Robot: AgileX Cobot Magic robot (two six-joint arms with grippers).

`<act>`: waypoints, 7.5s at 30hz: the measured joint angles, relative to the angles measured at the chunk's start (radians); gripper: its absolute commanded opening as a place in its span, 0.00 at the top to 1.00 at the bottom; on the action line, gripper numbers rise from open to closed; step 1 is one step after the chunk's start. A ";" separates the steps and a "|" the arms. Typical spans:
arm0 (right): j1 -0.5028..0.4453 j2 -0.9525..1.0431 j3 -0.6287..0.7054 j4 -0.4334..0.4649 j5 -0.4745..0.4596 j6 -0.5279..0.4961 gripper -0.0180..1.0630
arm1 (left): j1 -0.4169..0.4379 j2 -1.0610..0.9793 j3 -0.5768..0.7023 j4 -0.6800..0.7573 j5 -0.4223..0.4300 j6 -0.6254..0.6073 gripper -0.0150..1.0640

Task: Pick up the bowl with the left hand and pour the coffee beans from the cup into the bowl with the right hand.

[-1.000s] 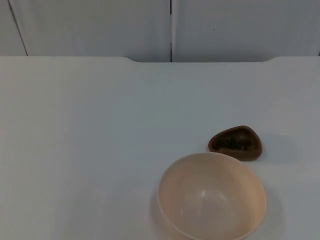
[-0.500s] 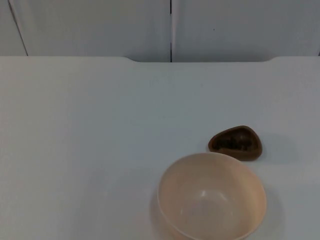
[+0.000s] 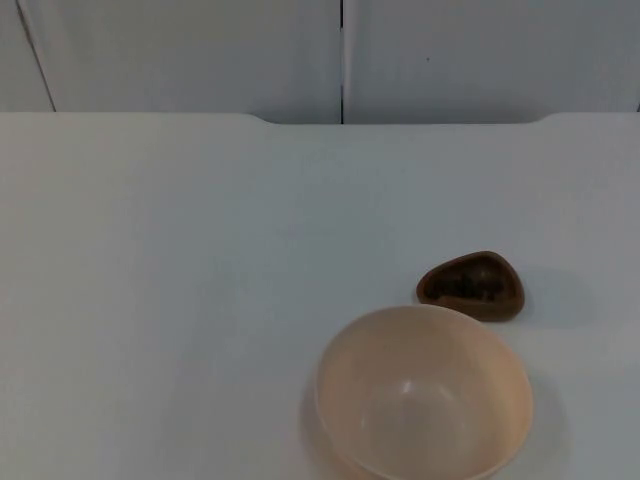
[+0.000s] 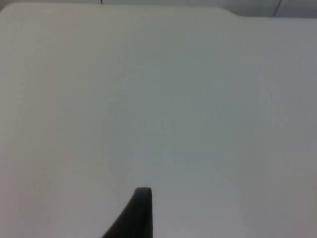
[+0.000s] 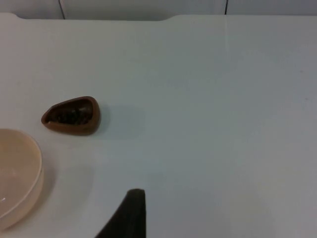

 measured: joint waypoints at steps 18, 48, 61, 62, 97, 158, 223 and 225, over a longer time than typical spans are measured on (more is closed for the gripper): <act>0.000 0.000 0.000 0.000 0.000 0.000 0.01 | 0.000 0.214 0.000 -0.216 0.048 0.194 0.01; 0.000 0.000 0.000 0.000 0.000 0.000 0.01 | -0.209 0.458 -0.002 -0.280 0.018 0.224 0.01; 0.000 0.000 0.000 0.000 0.000 0.000 0.01 | -0.372 0.619 -0.002 -0.269 -0.078 0.185 0.01; 0.000 0.000 0.000 0.000 0.000 0.000 0.01 | -0.382 0.631 -0.002 -0.269 -0.087 0.183 0.01; 0.000 0.000 0.000 0.000 0.000 0.000 0.01 | -0.619 0.919 -0.119 -0.093 -0.224 -0.063 0.01; 0.000 0.000 0.000 0.000 0.000 0.000 0.01 | -0.662 1.017 -0.092 -0.044 -0.403 -0.374 0.01; 0.000 0.000 0.000 0.000 0.000 0.001 0.01 | -0.750 1.157 -0.092 -0.002 -0.475 -0.399 0.01; 0.000 0.000 0.000 0.000 0.000 0.001 0.01 | -0.750 1.157 -0.092 -0.002 -0.492 -0.403 0.01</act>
